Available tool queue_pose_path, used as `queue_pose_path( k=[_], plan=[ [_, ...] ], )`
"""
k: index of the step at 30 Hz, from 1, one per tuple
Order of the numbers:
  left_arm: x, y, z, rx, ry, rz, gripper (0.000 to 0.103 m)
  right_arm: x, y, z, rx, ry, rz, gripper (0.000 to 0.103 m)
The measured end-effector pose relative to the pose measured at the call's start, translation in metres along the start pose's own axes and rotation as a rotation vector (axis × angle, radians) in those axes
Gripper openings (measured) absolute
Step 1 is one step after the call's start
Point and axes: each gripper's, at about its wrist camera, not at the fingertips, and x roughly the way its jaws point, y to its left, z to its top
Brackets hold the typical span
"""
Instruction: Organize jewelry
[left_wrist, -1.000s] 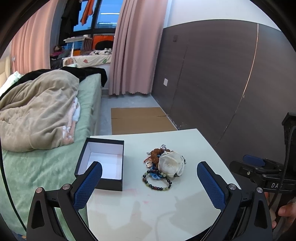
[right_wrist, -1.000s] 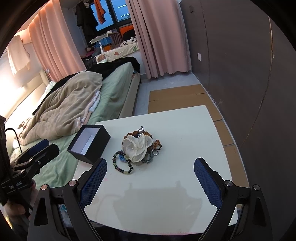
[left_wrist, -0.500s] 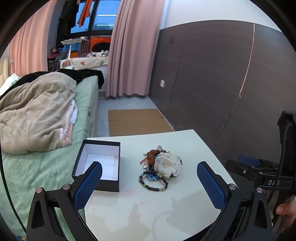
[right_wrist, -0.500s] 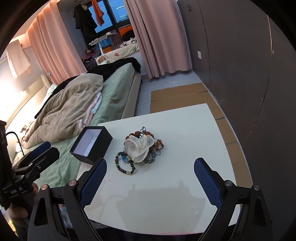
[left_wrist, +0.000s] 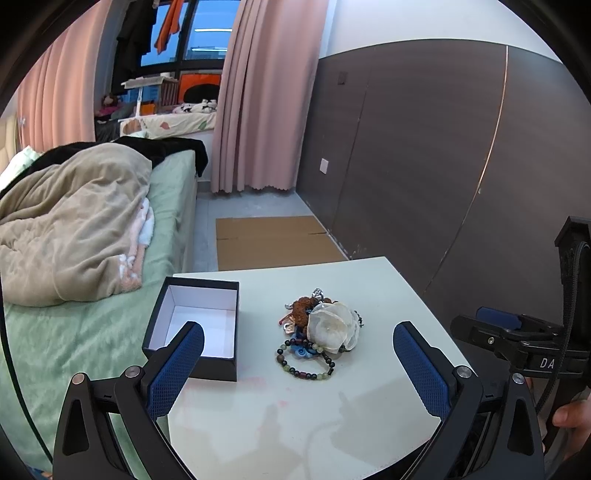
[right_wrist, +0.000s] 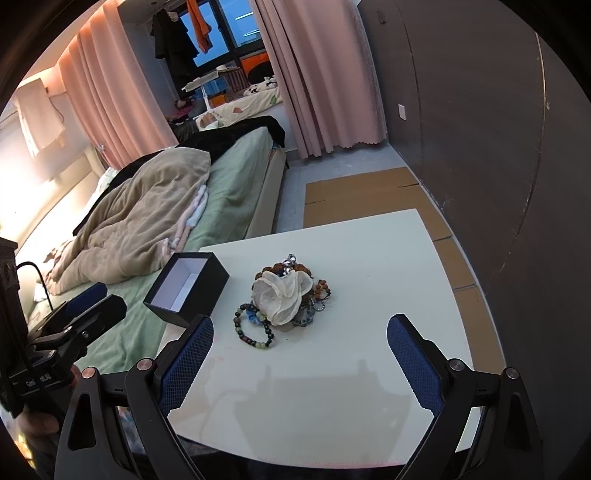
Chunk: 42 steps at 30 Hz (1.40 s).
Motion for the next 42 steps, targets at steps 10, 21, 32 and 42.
queue_pose_path(
  k=[10,21,32,42],
  plan=[
    [0.000,-0.001,0.000,0.001,0.003,0.001,0.102,-0.001,0.001,0.000,-0.019,-0.004,-0.028,0.096],
    [0.001,-0.001,0.000,0.007,0.002,0.007,0.102,0.000,-0.002,0.002,-0.026,-0.002,-0.039,0.096],
    [0.028,-0.005,0.002,0.033,0.063,0.002,0.090,0.009,-0.028,0.006,0.036,0.017,-0.074,0.096],
    [0.074,-0.022,-0.001,0.060,0.161,-0.007,0.070,0.016,-0.064,0.012,0.160,0.045,-0.073,0.096]
  ],
)
